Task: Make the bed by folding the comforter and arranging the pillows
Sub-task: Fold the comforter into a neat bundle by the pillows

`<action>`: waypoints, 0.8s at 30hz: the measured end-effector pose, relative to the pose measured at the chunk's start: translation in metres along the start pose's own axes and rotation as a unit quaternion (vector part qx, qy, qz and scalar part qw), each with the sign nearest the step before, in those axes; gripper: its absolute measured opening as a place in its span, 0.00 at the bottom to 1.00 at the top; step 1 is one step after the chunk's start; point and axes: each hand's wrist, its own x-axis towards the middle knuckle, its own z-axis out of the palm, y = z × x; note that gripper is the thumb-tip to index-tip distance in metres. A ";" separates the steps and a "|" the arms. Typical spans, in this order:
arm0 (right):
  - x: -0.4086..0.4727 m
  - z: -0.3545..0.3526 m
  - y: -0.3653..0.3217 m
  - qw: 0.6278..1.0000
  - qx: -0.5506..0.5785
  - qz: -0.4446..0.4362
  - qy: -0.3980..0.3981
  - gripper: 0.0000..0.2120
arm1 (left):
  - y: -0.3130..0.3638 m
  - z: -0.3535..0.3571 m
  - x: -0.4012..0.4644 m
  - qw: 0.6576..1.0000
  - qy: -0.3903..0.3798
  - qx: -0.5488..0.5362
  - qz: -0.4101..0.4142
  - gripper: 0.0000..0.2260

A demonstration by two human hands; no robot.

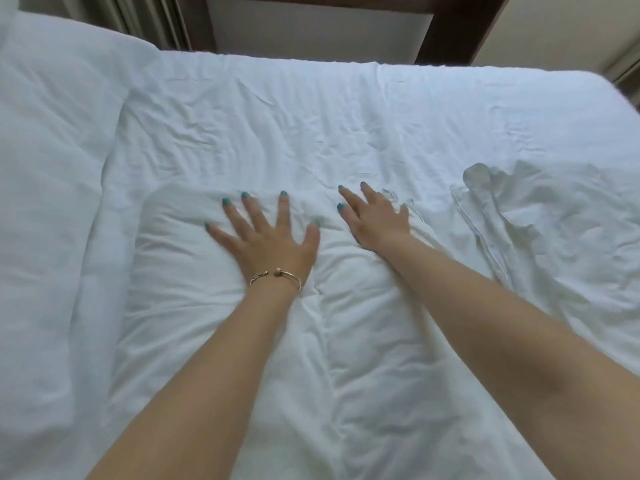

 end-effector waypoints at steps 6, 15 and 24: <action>0.029 0.017 0.038 0.972 0.149 0.066 0.169 0.18 | 0.077 0.036 -0.015 0.985 0.067 -0.071 0.146 0.28; 0.056 -0.025 0.090 0.915 0.350 0.105 0.172 0.13 | 0.076 0.070 -0.010 0.979 0.145 -0.072 0.123 0.27; 0.038 -0.084 0.093 0.786 0.599 0.112 -0.107 0.09 | 0.074 0.038 -0.016 0.993 0.071 -0.028 0.092 0.29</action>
